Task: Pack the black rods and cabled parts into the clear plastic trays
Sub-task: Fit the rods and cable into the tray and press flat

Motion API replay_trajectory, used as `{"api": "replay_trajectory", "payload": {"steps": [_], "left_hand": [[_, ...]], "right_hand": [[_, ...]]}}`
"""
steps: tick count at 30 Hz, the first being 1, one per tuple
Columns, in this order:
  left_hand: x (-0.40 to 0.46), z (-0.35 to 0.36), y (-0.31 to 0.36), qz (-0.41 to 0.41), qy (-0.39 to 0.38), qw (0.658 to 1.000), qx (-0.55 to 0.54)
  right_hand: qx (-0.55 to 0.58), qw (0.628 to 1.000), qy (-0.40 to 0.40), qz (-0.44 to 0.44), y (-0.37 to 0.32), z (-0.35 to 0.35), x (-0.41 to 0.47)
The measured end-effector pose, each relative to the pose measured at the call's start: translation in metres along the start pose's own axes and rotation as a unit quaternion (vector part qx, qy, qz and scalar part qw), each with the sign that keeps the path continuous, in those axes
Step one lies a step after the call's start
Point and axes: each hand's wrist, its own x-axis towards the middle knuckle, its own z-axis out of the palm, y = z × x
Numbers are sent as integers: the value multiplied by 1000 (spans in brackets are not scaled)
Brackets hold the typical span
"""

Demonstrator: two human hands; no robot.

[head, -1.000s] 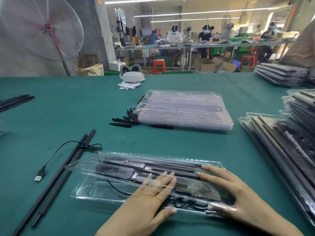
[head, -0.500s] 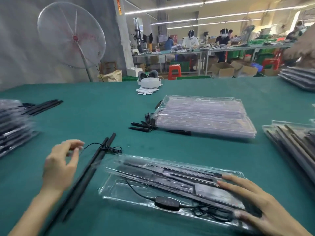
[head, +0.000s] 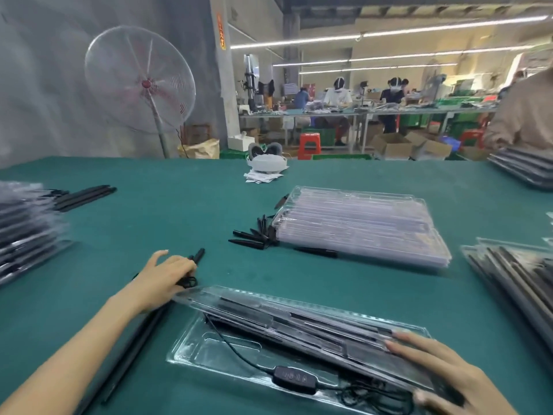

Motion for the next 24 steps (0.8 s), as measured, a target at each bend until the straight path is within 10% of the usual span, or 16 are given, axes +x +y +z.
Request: {"api": "replay_trajectory", "payload": {"steps": [7,14,20,24], "left_hand": [[-40,-26,-32,0,32,998,-50],[-67,-33,-18,29,-166,985,43],[-59,-87,34,35,92,961,-260],[-54,-116,113,208,27,937,-280]], "right_hand": [[46,997,-40,37,-25,-9,7],[40,997,-53,28,-24,-5,4],[7,994,-103,35,-19,-6,3],[-33,988,-151,23,-15,-10,1]]}}
